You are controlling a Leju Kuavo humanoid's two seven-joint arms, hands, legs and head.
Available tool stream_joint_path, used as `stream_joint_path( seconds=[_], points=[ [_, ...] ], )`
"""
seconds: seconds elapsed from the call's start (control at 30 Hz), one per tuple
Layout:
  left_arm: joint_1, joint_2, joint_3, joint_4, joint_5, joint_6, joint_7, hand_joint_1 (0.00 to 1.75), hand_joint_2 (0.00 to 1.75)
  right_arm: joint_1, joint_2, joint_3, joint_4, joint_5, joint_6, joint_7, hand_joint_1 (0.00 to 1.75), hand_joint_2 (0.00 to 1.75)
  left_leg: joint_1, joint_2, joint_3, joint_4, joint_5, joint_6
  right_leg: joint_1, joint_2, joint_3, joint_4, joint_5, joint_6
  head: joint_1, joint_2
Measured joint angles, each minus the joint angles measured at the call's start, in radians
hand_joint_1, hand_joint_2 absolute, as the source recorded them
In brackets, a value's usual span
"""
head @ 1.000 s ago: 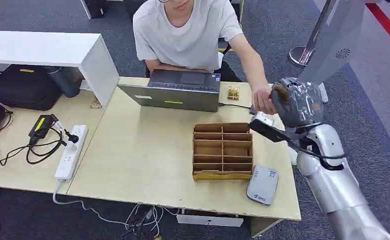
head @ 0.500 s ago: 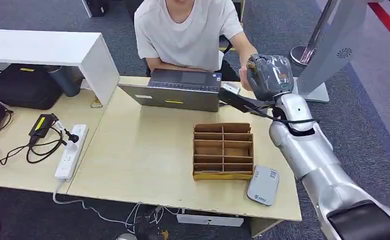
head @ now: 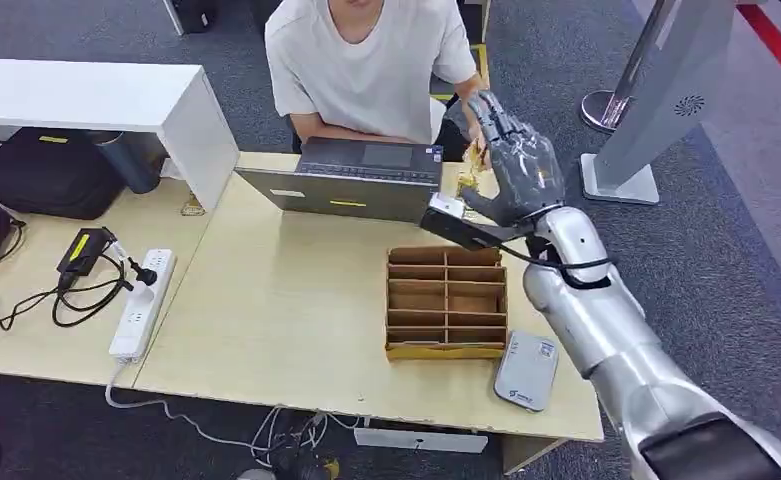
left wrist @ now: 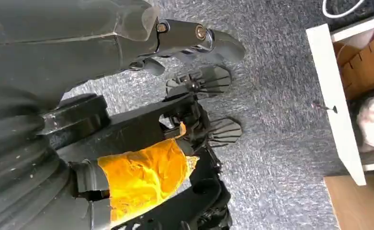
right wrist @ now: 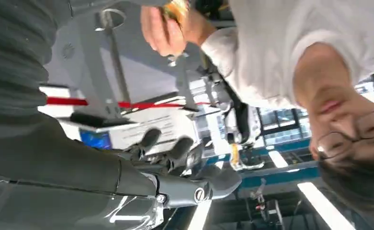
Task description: Pass the card to the sensor for recognition and then transmit it.
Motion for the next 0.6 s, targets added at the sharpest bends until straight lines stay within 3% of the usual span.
stream_joint_path(
  seconds=[0.13, 0.37, 0.43, 0.53, 0.6],
  points=[
    [0.013, 0.003, 0.008, 0.0, 0.017, 0.002, -0.011, 0.0, 1.75, 0.082, -0.032, 0.009, -0.087, -0.008, 0.001, -0.021, 0.0, 1.75, 0.0, 0.0, 0.0, 0.0, 0.0, 0.0, 0.0, 0.0, -0.001, 0.0, 0.0, 0.0, 0.0, 0.0],
    [0.015, 0.004, 0.009, 0.0, 0.019, 0.002, -0.013, 0.0, 1.75, 0.093, -0.037, 0.011, -0.099, -0.008, 0.001, -0.023, 0.0, 1.75, 0.0, 0.0, 0.0, 0.0, -0.001, 0.0, 0.0, 0.0, -0.001, 0.0, 0.0, 0.0, 0.0, 0.0],
    [0.029, 0.01, 0.025, 0.0, 0.036, 0.011, -0.029, 0.0, 1.75, 0.18, -0.093, 0.028, -0.212, -0.016, 0.001, -0.037, 0.0, 1.75, 0.0, 0.0, -0.001, 0.0, -0.001, 0.0, 0.0, 0.0, -0.001, -0.001, 0.0, 0.0, 0.0, 0.0],
    [0.072, 0.025, 0.058, 0.0, 0.075, 0.026, -0.061, 0.0, 1.75, 0.411, -0.271, 0.029, -0.523, -0.017, -0.056, -0.059, 0.0, 1.75, 0.0, 0.0, -0.002, 0.0, -0.003, 0.001, 0.0, 0.0, -0.001, -0.002, -0.001, 0.001, 0.0, 0.0],
    [0.077, 0.029, 0.066, 0.0, 0.08, 0.024, -0.064, 0.0, 1.75, 0.46, -0.308, 0.024, -0.588, -0.014, -0.071, -0.066, 0.0, 1.75, 0.0, -0.001, -0.002, 0.0, -0.003, 0.002, 0.0, -0.001, -0.001, -0.002, -0.001, 0.001, 0.0, 0.0]
  ],
)
